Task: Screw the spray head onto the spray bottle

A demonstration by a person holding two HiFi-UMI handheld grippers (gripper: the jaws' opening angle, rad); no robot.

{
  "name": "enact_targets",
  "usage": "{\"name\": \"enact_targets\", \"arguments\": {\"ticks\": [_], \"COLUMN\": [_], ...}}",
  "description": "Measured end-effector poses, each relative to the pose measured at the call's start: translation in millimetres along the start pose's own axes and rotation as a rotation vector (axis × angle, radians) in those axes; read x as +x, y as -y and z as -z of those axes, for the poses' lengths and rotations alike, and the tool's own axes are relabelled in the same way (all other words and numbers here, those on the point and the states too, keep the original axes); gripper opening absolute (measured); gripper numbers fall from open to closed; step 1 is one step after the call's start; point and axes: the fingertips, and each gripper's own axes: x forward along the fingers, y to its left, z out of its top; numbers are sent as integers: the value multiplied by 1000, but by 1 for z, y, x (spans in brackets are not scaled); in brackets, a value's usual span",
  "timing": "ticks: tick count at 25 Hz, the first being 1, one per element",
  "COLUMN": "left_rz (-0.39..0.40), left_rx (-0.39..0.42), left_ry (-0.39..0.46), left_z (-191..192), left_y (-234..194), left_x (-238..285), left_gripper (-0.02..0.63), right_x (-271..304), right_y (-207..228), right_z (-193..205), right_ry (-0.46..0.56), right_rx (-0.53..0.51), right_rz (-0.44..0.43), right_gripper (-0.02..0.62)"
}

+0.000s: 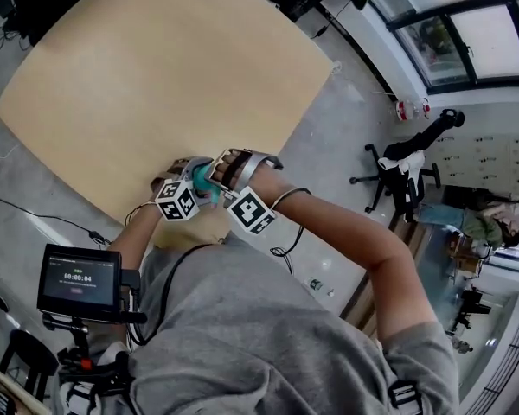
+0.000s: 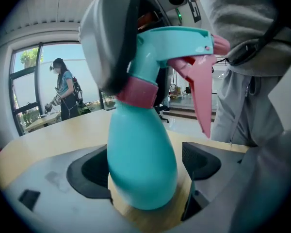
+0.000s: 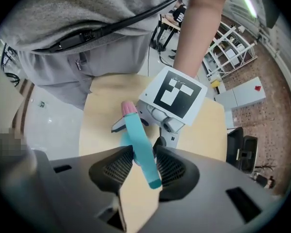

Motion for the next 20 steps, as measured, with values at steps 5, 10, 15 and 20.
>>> {"name": "enact_targets", "arguments": {"ticks": [5,10,15,20], "left_rz": [-32,-119,-330,-559], "left_rx": [-51,-102,-324,-477], "left_ry": [48,93,128,78], "left_z": [-7,-13,-16,-13], "left_y": [-2,-3,-19,-29], "left_x": [1,0,-1,-7], "left_gripper": [400,397,399,399], "right_x": [-9,-12,-25,-28], "right_y": [3,7,12,12], "right_z": [-4,4,24,34], "right_ry": [140,313,356,258], "right_rx": [218,742,1463,1968], "right_rz": [-57,-87,188,430], "right_gripper": [133,133,133,133]}}
